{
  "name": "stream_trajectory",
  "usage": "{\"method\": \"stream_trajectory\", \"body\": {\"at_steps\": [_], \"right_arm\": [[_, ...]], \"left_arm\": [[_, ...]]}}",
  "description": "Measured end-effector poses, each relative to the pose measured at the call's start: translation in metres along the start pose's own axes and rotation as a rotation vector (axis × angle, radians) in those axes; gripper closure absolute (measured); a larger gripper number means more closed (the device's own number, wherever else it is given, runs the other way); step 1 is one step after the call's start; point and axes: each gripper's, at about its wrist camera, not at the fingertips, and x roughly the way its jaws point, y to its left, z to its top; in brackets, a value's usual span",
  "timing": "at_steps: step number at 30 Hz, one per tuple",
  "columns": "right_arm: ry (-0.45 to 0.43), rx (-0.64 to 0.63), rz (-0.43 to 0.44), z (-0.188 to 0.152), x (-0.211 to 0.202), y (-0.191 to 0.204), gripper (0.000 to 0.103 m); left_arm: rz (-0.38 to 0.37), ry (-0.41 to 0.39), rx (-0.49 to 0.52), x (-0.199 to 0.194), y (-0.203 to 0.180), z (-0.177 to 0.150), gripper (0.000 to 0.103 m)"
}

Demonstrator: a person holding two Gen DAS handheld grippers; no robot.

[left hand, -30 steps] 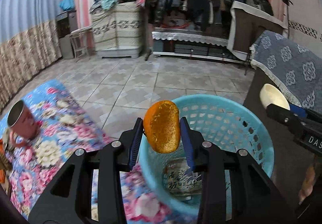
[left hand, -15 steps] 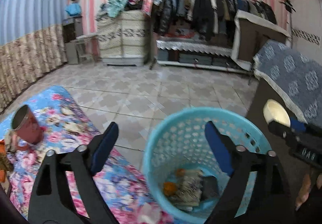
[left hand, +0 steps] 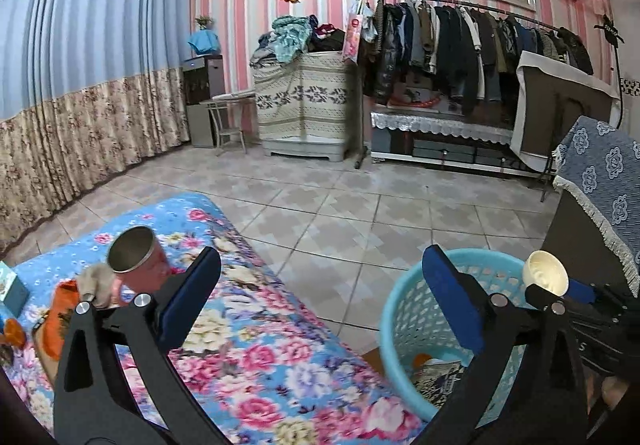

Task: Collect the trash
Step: 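Open the left tool to drop the bread while the right tool drops the lid, then move both tools back over the bed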

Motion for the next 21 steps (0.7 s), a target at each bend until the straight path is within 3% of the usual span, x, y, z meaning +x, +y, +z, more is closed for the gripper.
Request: {"method": "stream_trajectory", "body": {"at_steps": [7,9,15,21], "right_arm": [[0.018,-0.025,-0.007,-0.005,0.013,0.012,0.04],[0.019,-0.032,-0.018,-0.006,0.015,0.014,0.029],[-0.01,-0.04,-0.021,-0.006,0.01,0.016,0.011],[-0.046,-0.052,-0.013,-0.004,-0.003,0.024,0.007]], "left_arm": [[0.029,0.006,-0.02,-0.006,0.016,-0.001,0.005],[0.037,0.009,-0.026,-0.006,0.021,-0.001,0.005],[0.05,0.013,-0.047,-0.011,0.035,-0.001,0.005],[0.07,0.012,-0.063,-0.025,0.052,-0.006,0.005]]}}
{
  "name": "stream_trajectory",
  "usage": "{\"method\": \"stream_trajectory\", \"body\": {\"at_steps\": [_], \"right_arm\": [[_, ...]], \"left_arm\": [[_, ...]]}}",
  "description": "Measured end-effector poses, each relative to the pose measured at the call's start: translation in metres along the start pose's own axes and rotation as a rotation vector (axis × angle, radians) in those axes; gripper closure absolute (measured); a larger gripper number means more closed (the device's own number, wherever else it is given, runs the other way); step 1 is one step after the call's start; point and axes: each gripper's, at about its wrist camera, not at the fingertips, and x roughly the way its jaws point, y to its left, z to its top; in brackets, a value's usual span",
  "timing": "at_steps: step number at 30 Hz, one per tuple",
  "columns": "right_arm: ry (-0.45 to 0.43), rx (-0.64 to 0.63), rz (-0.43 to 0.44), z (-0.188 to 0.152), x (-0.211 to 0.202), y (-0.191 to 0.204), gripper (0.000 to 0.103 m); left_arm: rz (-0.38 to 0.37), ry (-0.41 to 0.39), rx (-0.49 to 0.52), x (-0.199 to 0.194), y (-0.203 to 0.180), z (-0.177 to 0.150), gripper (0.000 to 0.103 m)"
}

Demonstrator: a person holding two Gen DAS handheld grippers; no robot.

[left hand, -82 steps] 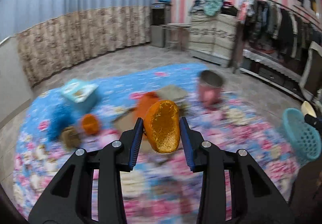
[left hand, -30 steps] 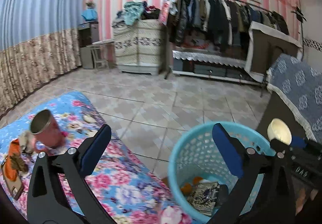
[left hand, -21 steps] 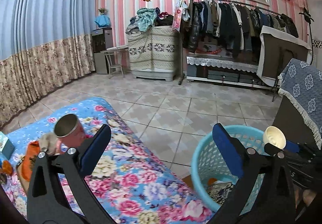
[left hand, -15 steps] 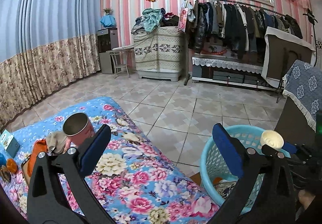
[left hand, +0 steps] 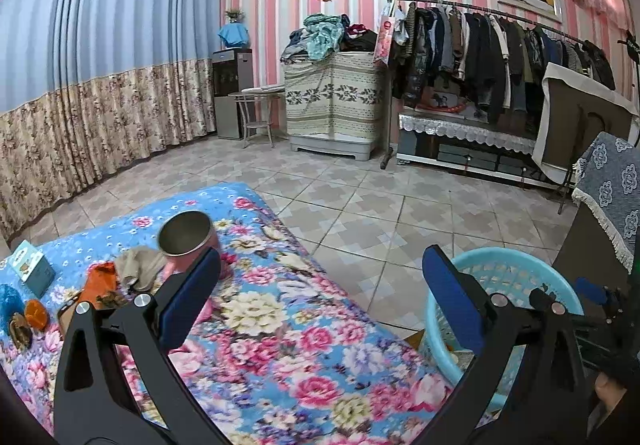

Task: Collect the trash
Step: 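Move both tools back over the bed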

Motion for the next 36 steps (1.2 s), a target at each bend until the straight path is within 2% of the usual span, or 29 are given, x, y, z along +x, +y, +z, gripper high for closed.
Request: {"method": "stream_trajectory", "body": {"at_steps": [8,20,28,36], "right_arm": [[-0.044,0.0,0.041,0.008,-0.023,0.031,0.007],[-0.048,-0.107,0.2,-0.01,-0.05,0.145,0.006],[-0.052,-0.208,0.298,-0.018,-0.062,0.223,0.006],[-0.036,-0.305,0.37,-0.03,-0.061,0.292,0.006]], "left_arm": [[0.058,-0.001,-0.035,-0.029,0.043,-0.012,0.005],[0.243,0.03,-0.1,-0.078,0.161,-0.044,0.005],[0.365,0.062,-0.199,-0.102,0.25,-0.069,0.005],[0.449,0.1,-0.293,-0.105,0.319,-0.09,0.005]]}}
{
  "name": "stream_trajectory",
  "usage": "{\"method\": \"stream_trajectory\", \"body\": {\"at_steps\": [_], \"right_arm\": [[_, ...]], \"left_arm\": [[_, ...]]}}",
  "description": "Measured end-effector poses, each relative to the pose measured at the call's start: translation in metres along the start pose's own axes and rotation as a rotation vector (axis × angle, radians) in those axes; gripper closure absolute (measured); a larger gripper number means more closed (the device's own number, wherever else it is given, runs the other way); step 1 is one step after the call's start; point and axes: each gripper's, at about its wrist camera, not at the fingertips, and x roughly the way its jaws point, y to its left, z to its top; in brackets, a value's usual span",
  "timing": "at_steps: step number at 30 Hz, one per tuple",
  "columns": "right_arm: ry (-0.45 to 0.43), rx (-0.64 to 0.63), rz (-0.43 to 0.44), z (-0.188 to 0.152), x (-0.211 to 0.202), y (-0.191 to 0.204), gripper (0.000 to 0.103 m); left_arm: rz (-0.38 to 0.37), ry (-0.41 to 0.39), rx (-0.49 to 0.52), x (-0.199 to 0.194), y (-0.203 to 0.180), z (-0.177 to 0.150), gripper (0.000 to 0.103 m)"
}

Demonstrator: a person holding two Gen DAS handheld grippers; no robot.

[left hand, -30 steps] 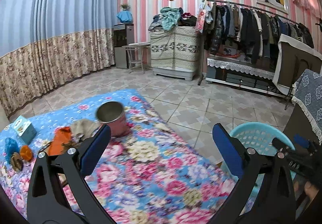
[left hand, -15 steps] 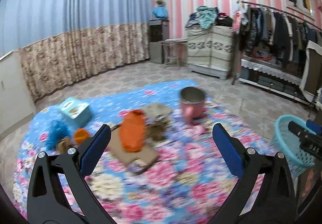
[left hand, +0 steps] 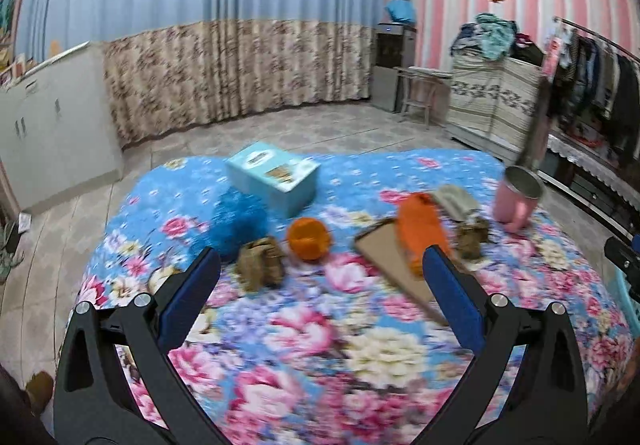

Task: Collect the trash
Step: 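Move both tools back over the bed, then grasp the brown cloth with the left tool while the right tool grasps the brown crumpled bag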

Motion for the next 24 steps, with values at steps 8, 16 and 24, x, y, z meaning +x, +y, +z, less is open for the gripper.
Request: {"method": "stream_trajectory", "body": {"at_steps": [8,16,24], "right_arm": [[0.037,-0.029,0.033,0.0,0.033,0.04,0.006],[0.086,-0.03,0.046,0.002,0.075,0.059,0.006],[0.152,-0.041,0.061,-0.01,0.106,0.061,0.006]], "left_arm": [[0.021,0.072,-0.034,0.031,0.032,-0.011,0.005],[0.075,0.138,0.012,0.054,0.05,-0.012,0.005],[0.038,0.192,-0.016,0.079,0.057,-0.001,0.011]]}}
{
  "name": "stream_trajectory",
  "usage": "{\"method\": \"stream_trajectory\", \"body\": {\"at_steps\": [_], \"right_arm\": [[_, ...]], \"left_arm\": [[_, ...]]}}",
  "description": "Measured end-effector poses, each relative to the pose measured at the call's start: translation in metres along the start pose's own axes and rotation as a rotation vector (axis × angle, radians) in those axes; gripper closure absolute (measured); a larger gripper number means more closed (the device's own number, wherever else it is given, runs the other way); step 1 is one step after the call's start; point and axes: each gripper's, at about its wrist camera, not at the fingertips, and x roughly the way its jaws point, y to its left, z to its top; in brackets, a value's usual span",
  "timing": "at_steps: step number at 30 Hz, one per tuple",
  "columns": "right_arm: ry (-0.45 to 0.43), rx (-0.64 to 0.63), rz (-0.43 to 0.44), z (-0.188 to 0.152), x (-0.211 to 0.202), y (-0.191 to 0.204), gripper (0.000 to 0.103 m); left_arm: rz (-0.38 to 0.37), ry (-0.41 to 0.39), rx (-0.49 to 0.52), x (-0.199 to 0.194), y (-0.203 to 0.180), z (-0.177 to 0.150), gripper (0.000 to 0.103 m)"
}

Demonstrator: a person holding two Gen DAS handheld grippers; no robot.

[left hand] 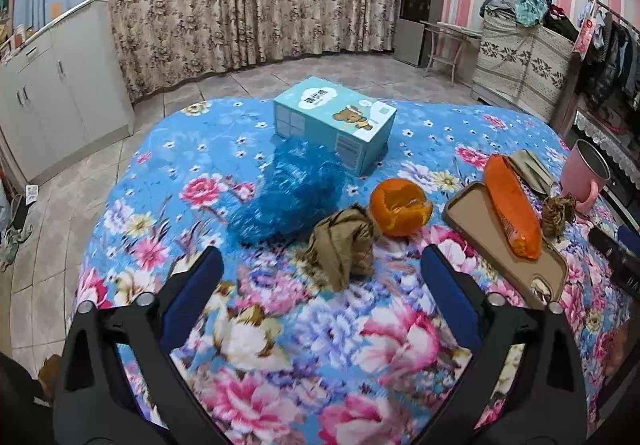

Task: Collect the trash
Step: 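Grasp the brown cloth with the left tool while the right tool grasps the brown crumpled bag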

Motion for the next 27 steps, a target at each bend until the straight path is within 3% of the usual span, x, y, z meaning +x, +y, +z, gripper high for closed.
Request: {"method": "stream_trajectory", "body": {"at_steps": [4,9,14,17,27], "right_arm": [[0.008,0.012,0.023,0.004,0.004,-0.003,0.006],[-0.015,-0.036,-0.009,0.006,0.0,0.0,0.006],[0.002,-0.008,0.011,0.006,0.005,-0.001,0.006],[0.008,-0.011,0.026,0.004,0.006,0.004,0.006],[0.021,-0.083,0.051,0.01,0.013,0.04,0.007]], "left_arm": [[-0.018,0.02,0.007,0.015,-0.008,0.009,0.016],[-0.074,0.103,0.0,0.036,-0.013,0.012,0.045],[-0.064,0.114,0.005,0.041,-0.018,0.011,0.048],[-0.054,0.1,-0.006,0.039,-0.015,0.013,0.066],[-0.074,0.015,0.047,0.011,-0.011,0.012,0.066]]}}
